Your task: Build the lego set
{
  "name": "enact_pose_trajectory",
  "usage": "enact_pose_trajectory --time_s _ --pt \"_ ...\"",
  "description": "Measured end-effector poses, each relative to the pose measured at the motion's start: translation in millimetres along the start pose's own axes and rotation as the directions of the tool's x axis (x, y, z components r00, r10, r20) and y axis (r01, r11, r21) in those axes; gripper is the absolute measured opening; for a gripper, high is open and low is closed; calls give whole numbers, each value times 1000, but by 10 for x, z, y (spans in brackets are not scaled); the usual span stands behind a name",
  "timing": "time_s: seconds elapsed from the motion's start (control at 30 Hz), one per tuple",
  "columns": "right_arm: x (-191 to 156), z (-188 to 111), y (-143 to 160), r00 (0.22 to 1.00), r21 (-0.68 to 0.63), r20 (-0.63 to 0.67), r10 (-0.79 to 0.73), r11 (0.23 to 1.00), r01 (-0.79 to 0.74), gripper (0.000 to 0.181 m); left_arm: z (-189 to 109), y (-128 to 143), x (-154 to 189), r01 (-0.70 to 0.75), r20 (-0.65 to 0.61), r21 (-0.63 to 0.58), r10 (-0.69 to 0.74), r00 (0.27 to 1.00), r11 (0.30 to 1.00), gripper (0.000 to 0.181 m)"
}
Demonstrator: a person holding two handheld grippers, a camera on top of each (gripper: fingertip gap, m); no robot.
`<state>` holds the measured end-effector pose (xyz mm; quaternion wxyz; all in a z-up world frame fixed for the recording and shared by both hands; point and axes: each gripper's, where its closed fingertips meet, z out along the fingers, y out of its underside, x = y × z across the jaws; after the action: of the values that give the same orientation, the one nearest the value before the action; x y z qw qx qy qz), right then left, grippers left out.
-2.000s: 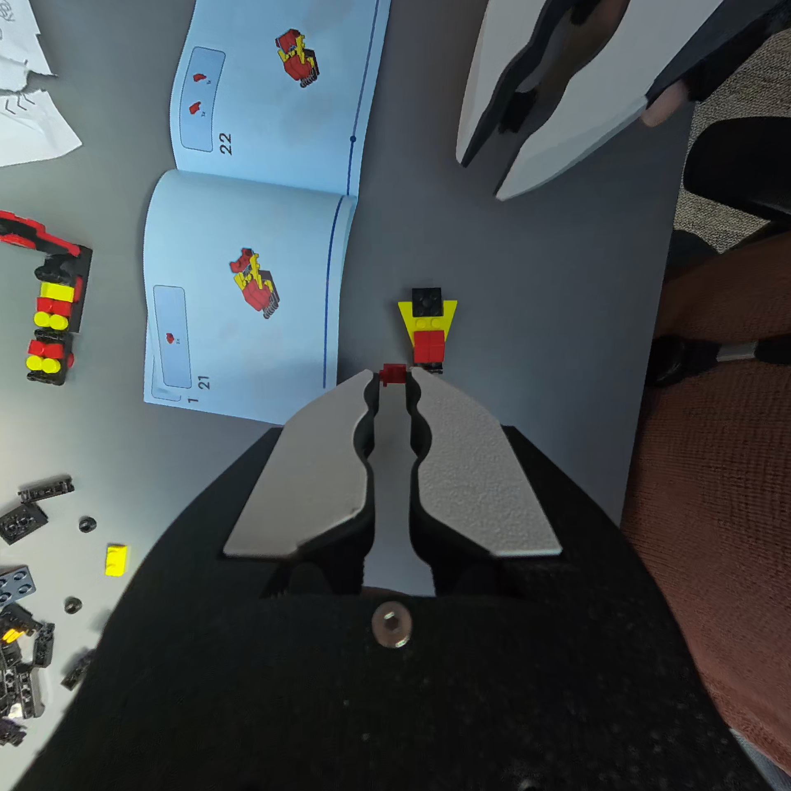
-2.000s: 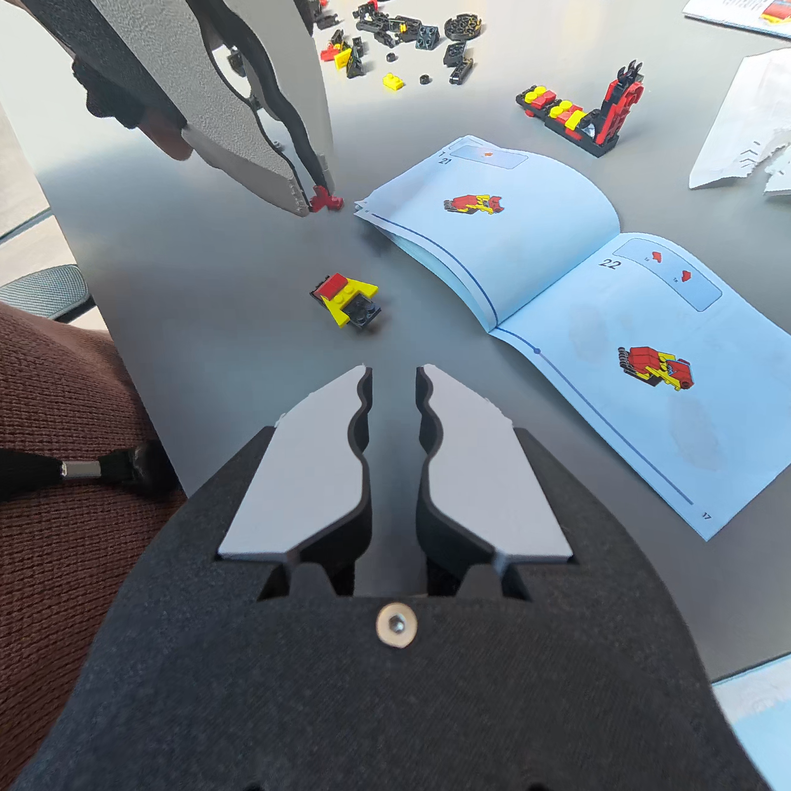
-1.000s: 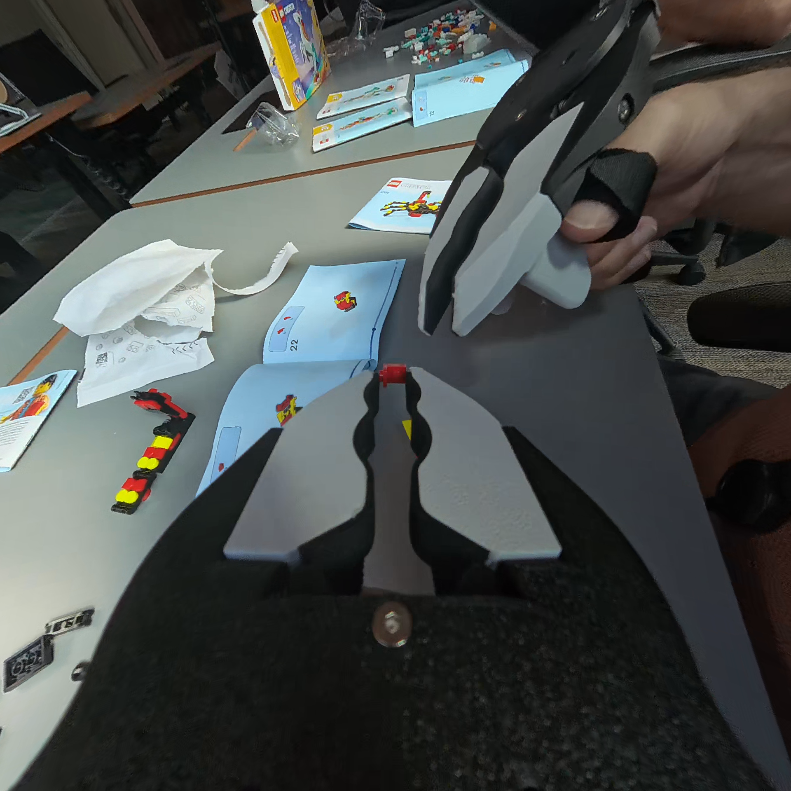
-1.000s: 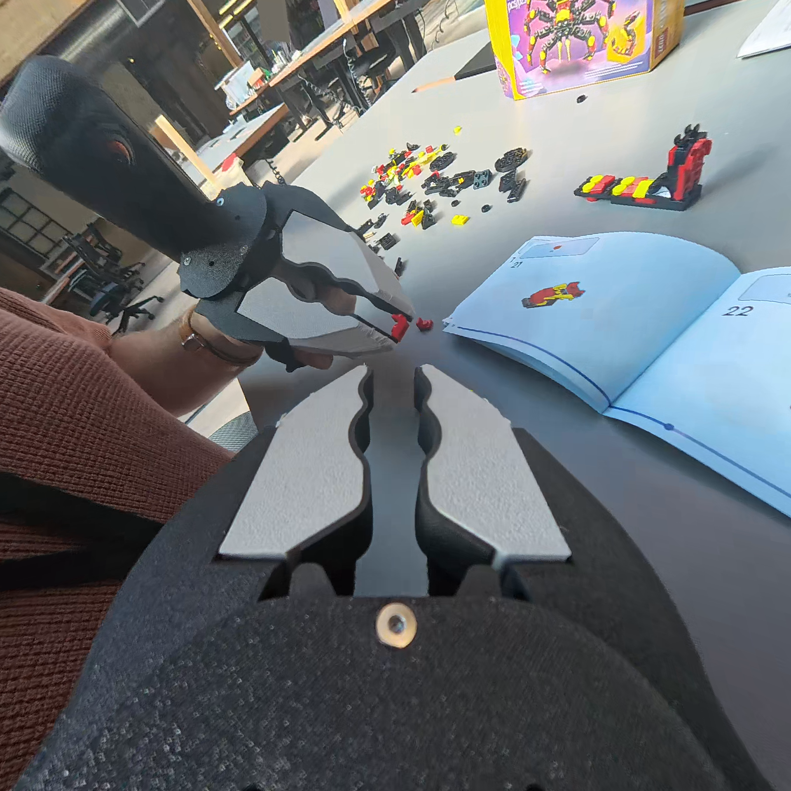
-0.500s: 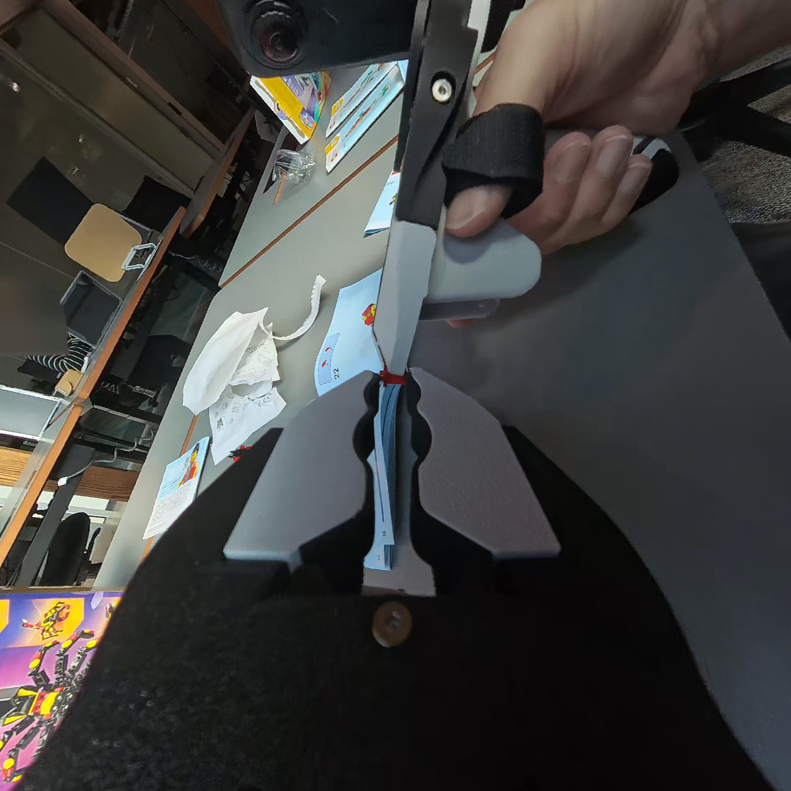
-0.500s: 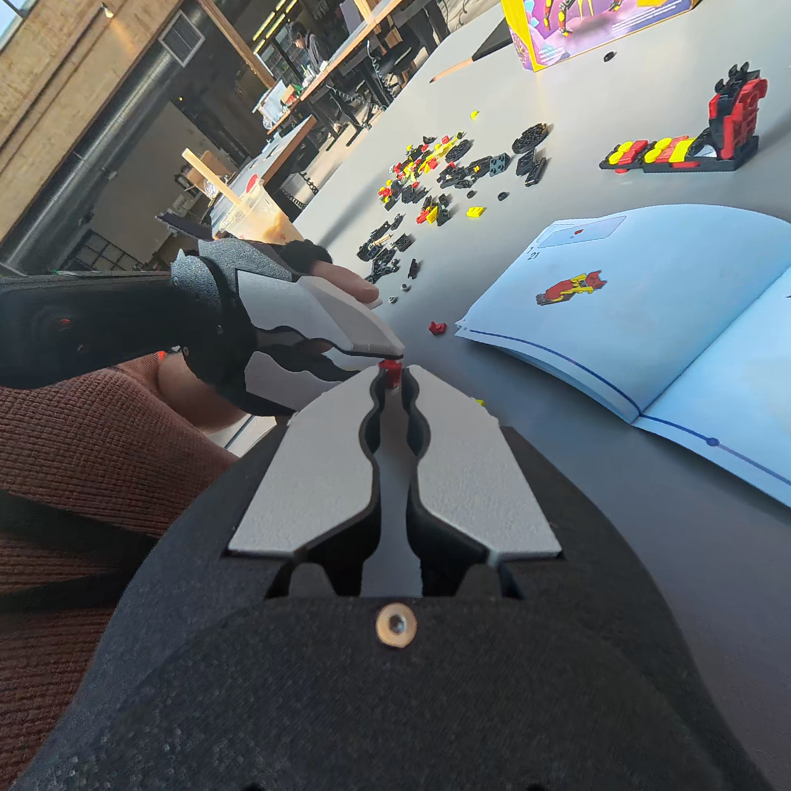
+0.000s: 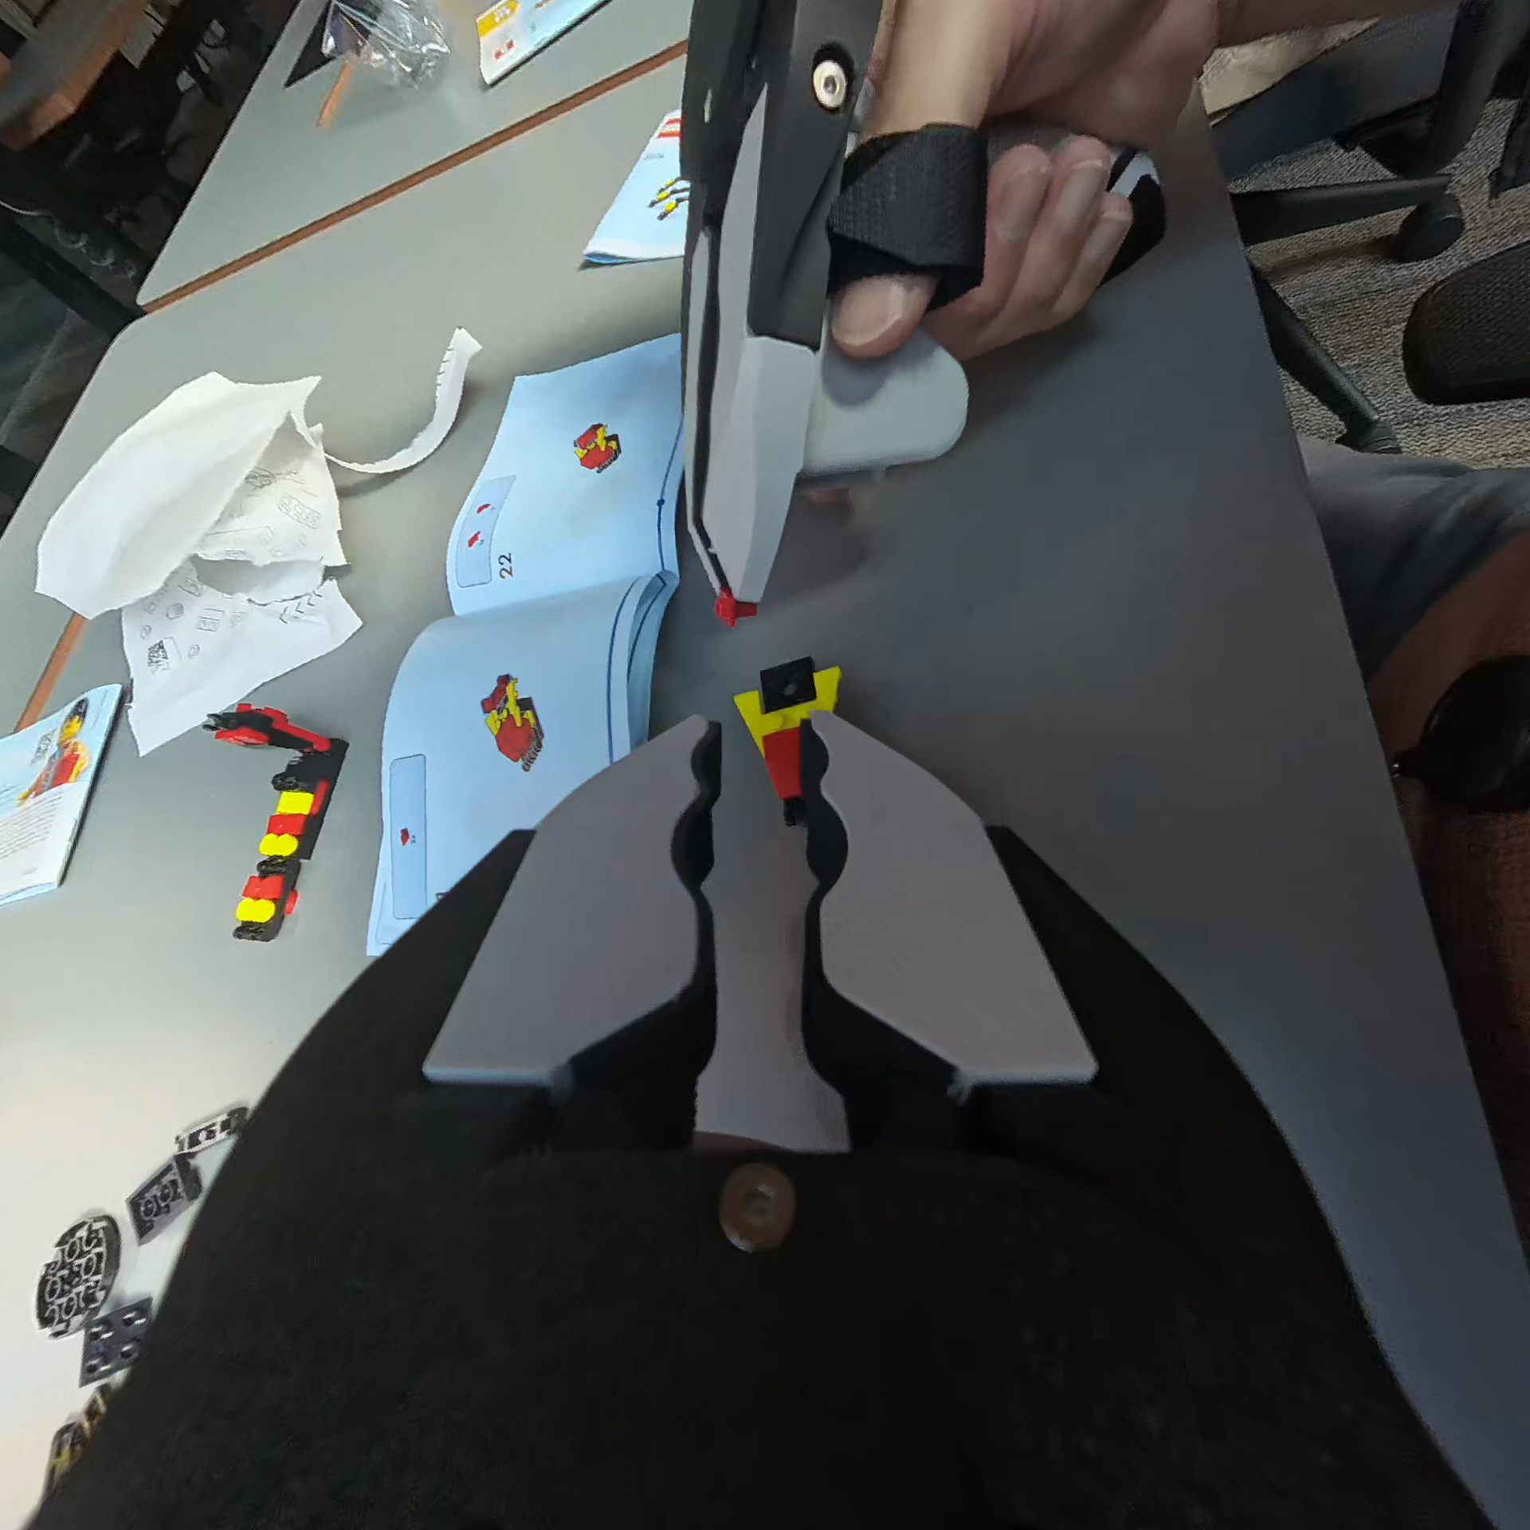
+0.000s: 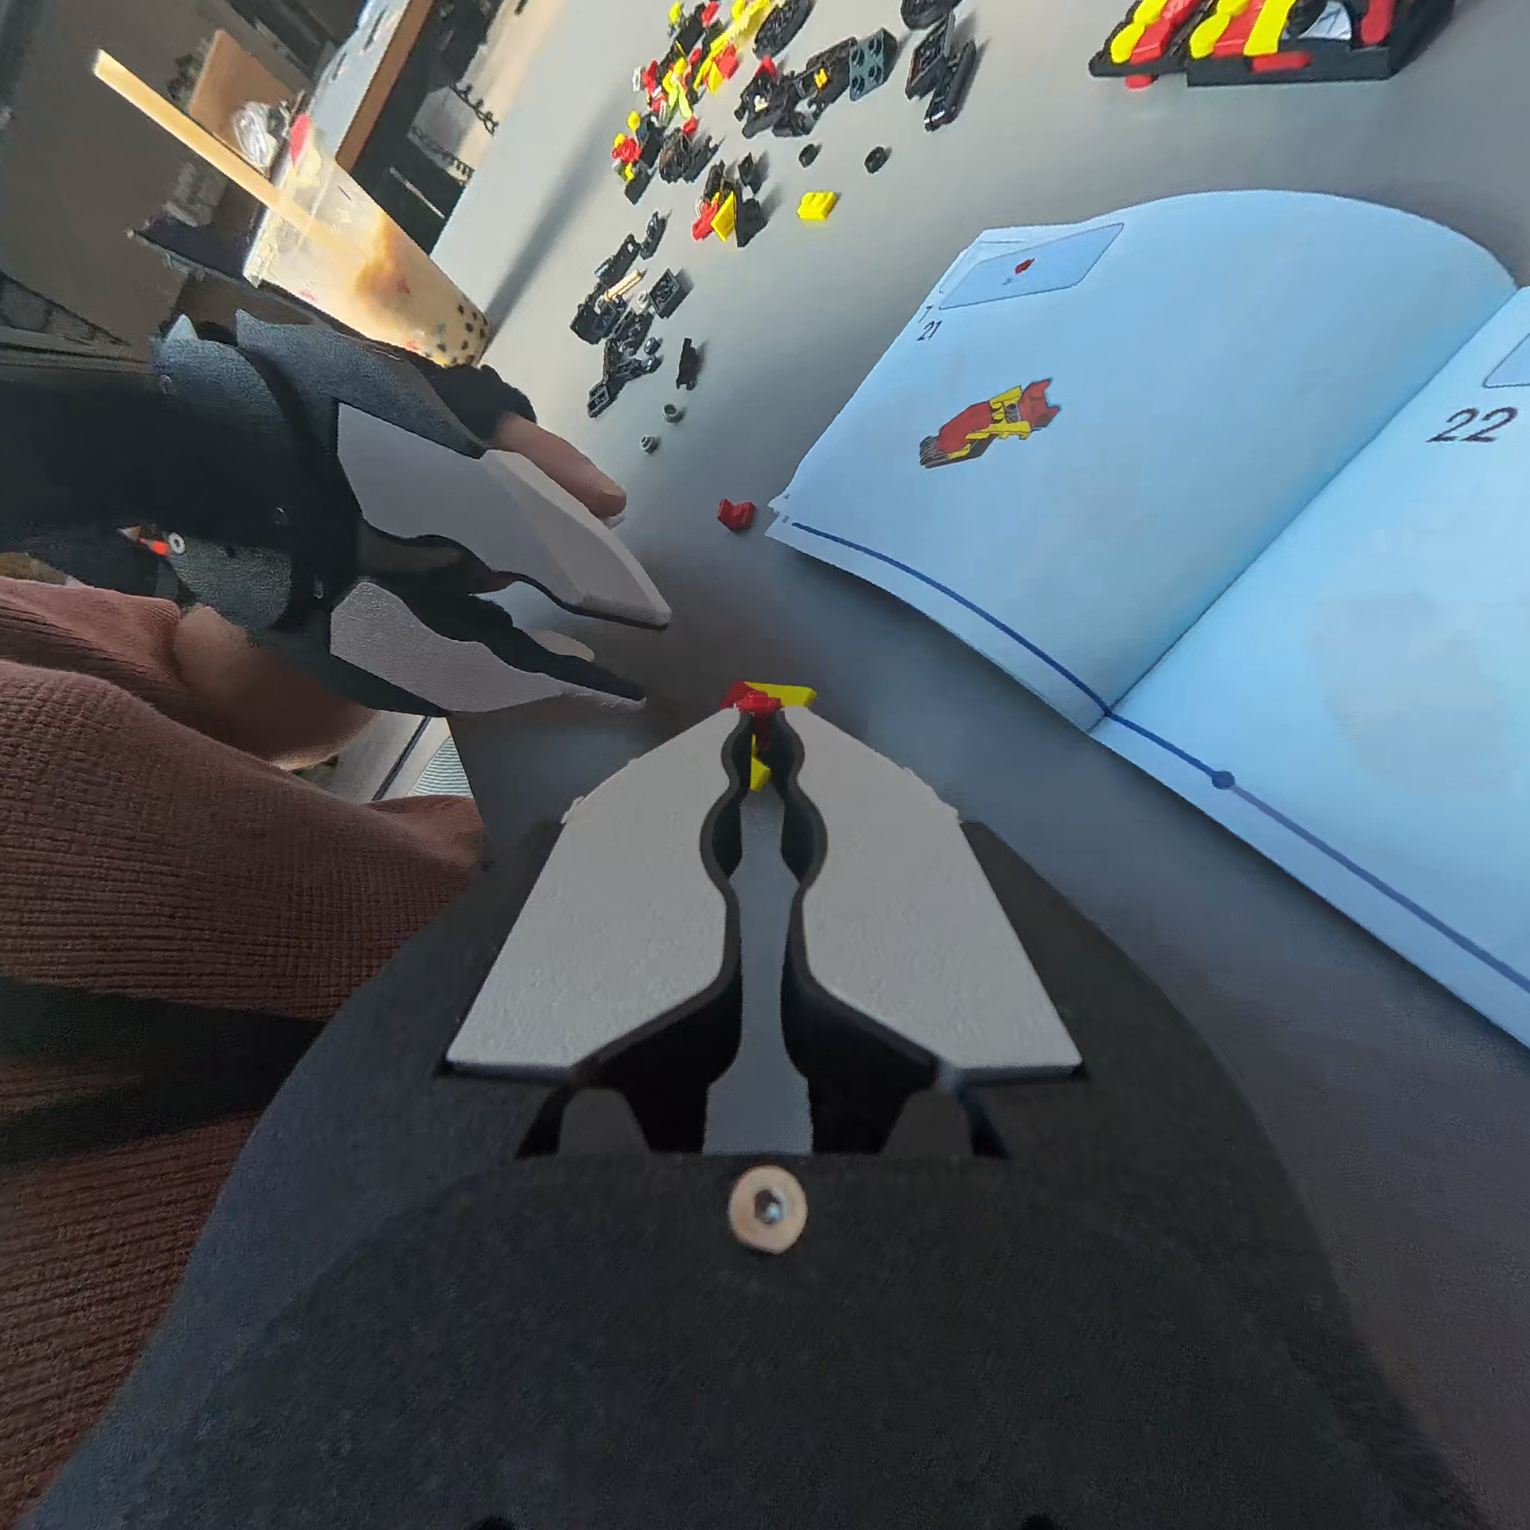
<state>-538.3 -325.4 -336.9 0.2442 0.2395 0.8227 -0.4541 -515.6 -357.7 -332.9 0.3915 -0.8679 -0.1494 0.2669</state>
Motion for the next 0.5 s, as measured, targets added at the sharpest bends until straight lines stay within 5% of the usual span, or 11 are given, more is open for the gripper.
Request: enact_pose_trajectory --time_s 0.23,0.5 --pt "64 142 141 999 -129 -20 47 990 -50 4 132 211 76 24 -69 -53 -27 997 998 18" --pt "68 147 144 992 -130 -17 122 984 -123 4 169 261 57 39 -115 -18 -40 993 999 17"
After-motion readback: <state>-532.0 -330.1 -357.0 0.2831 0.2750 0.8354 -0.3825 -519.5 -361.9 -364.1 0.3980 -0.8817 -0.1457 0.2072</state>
